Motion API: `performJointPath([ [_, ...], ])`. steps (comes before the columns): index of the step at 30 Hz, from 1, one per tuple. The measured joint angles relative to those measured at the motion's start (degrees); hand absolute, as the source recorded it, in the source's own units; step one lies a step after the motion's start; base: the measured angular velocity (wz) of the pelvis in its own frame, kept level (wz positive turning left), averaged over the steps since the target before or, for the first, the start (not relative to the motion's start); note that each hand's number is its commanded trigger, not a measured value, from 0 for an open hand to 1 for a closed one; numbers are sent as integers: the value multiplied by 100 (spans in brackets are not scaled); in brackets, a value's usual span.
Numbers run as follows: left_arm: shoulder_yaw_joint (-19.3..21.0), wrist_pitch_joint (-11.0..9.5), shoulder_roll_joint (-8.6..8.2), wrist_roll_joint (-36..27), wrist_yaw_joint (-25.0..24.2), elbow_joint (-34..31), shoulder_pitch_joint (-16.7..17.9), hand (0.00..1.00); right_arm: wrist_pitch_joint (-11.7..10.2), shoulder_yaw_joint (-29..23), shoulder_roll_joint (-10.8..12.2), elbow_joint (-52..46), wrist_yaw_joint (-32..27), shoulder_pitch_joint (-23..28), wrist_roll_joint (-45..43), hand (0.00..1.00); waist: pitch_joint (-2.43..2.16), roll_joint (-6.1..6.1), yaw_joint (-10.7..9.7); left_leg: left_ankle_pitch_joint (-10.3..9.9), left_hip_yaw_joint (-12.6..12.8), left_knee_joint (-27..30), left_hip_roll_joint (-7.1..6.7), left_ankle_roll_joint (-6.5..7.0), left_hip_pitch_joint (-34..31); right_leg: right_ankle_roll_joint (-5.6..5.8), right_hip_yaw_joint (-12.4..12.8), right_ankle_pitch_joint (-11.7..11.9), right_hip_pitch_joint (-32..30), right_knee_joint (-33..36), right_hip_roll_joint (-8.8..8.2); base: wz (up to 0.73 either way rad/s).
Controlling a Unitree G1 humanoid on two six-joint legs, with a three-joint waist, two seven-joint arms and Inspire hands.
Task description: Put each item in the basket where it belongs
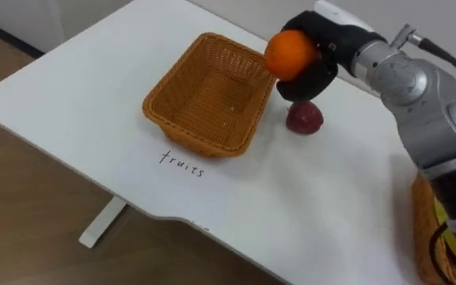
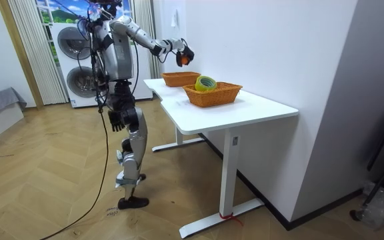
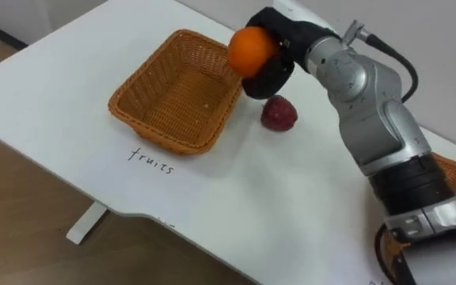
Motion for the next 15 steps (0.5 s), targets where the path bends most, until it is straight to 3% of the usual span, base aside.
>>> performJointPath([
  [7, -16, 192, -17, 5, 43, -139, 256, 0, -6, 23, 351, 553, -399, -24, 5, 100, -1, -17, 108, 6, -164, 92, -24, -12, -176, 1, -230, -1, -6, 0, -1, 14],
  [10, -15, 199, -16, 6, 45, -157, 232, 0, -6, 94, 360, 683, -565, -24, 4, 100, -5, -24, 171, 16, -234, 184, -37, -32, -336, 2, -262, -1, -112, -3, 9, 11],
  [15, -114, 200, -6, 8, 44, -213, 266, 0, -52, 226, 394, 1038, -708, -30, 261, 100, 27, 20, 250, 16, -312, 263, -68, -33, -419, 2, -343, -1, -108, 1, 0, 7],
])
